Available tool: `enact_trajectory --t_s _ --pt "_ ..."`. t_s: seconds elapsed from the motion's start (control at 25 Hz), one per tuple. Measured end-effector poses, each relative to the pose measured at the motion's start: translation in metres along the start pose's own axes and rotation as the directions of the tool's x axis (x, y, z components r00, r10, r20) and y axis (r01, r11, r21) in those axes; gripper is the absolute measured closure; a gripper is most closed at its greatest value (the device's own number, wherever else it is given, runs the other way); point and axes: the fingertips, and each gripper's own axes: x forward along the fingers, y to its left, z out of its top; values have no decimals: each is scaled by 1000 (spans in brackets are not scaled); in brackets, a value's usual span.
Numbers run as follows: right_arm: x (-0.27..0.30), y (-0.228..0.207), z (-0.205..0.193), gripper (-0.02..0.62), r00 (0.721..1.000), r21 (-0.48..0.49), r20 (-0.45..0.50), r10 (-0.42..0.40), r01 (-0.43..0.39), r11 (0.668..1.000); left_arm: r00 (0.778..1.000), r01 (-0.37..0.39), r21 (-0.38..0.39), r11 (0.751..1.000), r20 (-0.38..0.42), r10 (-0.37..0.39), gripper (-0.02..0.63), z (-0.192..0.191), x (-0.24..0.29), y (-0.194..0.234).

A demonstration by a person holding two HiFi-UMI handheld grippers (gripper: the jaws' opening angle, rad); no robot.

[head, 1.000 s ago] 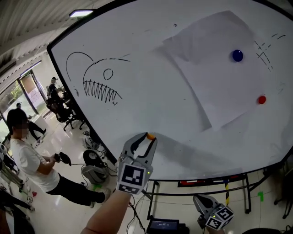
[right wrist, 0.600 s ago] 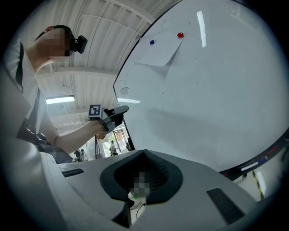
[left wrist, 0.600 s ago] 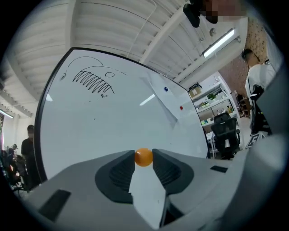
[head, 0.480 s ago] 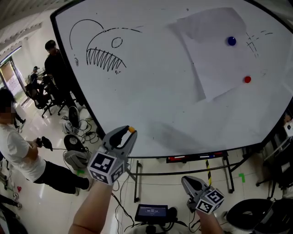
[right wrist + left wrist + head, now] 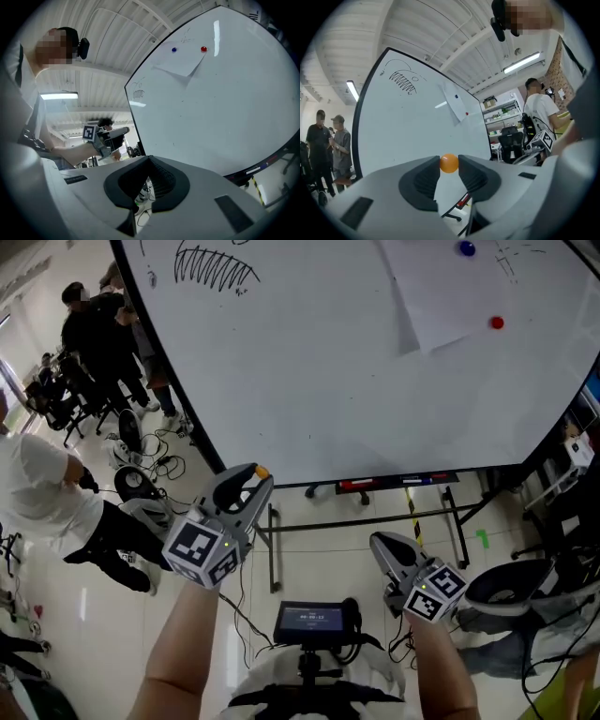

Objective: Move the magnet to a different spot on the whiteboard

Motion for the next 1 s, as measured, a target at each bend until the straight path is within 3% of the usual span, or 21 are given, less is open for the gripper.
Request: enact_trajectory --t_s 0.36,0.72,1.0 --pt "-11 55 -18 561 1000 -31 5 -27 27 999 993 116 -81 990 17 -115 476 -32 -60 -32" --pt "-14 104 -35 561 1000 -37 -9 -25 25 999 965 258 -174 950 2 -262 476 -66 -118 -69" --pt "-15 139 -57 561 999 -26 -32 -11 10 1000 951 292 -250 923 -23 -307 476 -103 -164 -94"
